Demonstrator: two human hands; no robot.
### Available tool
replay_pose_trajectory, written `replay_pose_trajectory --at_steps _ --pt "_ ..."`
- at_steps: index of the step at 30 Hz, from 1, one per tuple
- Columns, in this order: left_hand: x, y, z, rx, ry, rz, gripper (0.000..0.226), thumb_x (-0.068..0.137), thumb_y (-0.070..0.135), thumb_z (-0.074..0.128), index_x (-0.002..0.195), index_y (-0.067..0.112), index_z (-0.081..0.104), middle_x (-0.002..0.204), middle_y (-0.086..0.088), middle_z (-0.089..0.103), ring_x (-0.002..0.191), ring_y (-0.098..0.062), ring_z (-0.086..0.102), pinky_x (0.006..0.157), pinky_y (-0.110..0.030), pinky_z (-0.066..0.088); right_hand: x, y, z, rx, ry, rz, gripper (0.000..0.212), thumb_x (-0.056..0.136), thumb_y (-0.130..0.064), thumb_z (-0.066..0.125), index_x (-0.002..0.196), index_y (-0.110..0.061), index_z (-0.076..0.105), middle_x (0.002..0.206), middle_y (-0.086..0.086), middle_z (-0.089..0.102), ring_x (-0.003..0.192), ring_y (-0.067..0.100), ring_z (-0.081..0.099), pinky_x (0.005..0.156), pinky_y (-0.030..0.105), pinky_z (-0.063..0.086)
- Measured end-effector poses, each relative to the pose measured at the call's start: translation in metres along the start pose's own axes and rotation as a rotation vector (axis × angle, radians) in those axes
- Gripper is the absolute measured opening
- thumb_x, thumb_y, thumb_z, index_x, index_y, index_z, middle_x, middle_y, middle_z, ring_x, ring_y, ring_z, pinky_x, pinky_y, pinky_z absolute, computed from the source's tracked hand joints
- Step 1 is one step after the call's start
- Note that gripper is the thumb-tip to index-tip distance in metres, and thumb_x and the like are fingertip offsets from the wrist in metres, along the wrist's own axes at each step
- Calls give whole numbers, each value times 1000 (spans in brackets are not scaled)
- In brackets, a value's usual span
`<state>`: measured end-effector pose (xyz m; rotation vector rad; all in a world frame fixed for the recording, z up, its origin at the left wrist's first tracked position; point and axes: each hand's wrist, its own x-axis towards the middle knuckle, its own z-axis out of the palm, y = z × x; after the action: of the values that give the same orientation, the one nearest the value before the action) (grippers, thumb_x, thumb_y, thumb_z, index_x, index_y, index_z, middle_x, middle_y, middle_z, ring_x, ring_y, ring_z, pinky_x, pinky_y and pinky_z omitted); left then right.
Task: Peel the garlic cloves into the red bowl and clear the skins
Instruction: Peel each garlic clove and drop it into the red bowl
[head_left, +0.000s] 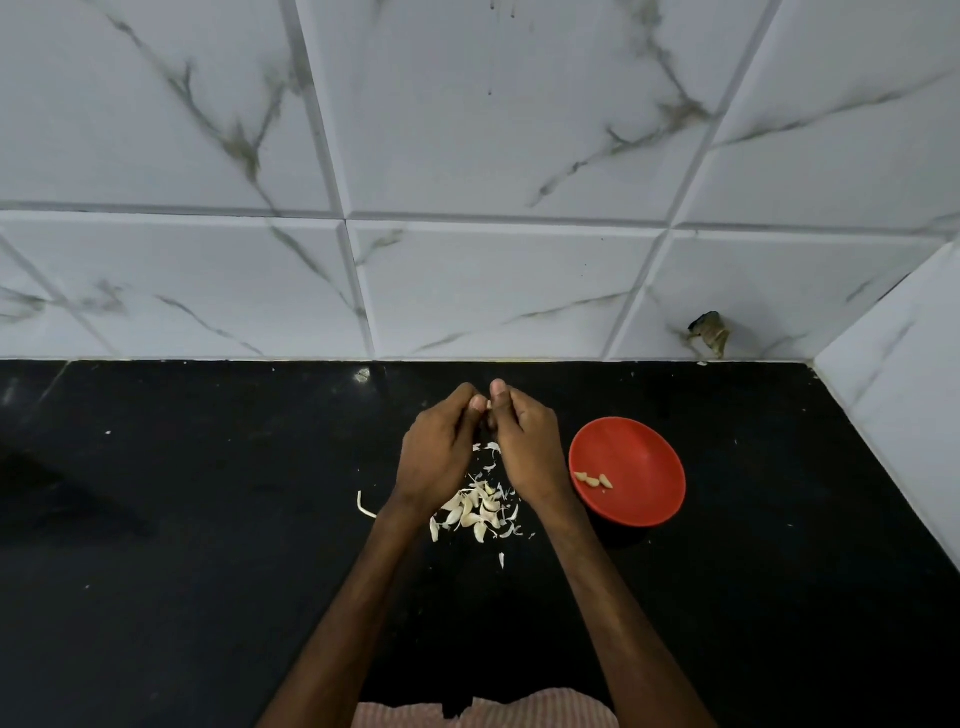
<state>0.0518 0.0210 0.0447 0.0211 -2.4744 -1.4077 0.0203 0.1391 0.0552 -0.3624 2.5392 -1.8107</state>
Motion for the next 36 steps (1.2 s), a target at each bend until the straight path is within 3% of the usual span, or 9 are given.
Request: replay_pose_trajectory --at_steps 3,7,13,16,21,25,29,33,36 --pt "1 4 3 -226 70 -63 39 108 33 44 71 25 53 60 8 54 56 -9 49 57 -39 43 -3 -1 2 2 -9 -24 39 108 -34 43 72 -23 55 63 -8 56 60 5 54 60 27 46" --pt "4 4 0 -356 111 -163 52 109 28 43 57 30 46 54 10 44 55 -8 40 58 -27 36 -2 0 0 -18 -61 -88 24 106 -23 52 84 -18 60 72 -8 60 68 3 57 65 18 45" --pt "4 3 -1 -471 79 -161 46 110 24 40 66 10 46 60 -8 44 59 -18 41 59 -32 35 -1 1 -1 92 -88 -4 19 104 -23 55 89 -17 64 75 -9 63 70 0 59 67 18 46" --pt "4 0 0 -478 70 -167 42 109 20 41 72 5 51 62 -1 48 58 -7 44 58 -19 37 -1 3 -4 73 -59 -53 12 101 -21 60 90 -21 66 76 -14 65 74 2 63 69 15 47" --pt "3 0 -4 -415 20 -134 42 109 19 41 74 -3 50 63 0 47 58 -8 42 58 -22 37 2 6 -8 138 -42 -80 7 98 -17 64 95 -20 69 83 -13 70 72 5 64 63 16 48" --pt "2 3 -7 -371 0 -82 37 108 17 41 74 9 52 62 8 49 59 -6 45 59 -21 39 1 1 -6 438 -74 202 14 99 -16 62 89 -19 71 74 -3 70 65 9 59 48 21 43" --pt "-1 -1 -4 -257 56 -35 37 109 22 43 78 5 53 65 -5 53 59 -13 48 58 -34 42 1 -4 -6 572 -105 332 20 100 -17 60 84 -12 71 69 -1 67 61 9 59 50 21 47" --pt "-2 -4 -2 146 107 96 32 105 40 37 81 21 49 67 8 53 61 -9 51 55 -27 38 3 -8 -4 250 -15 235 31 105 -24 53 78 -11 61 61 -1 58 52 12 52 44 27 44" --pt "1 -5 1 114 92 70 29 105 44 34 82 31 43 74 14 56 63 -7 54 55 -17 32 4 -10 -2 47 40 86 34 106 -24 48 73 -18 51 61 -2 50 53 6 43 49 26 39"
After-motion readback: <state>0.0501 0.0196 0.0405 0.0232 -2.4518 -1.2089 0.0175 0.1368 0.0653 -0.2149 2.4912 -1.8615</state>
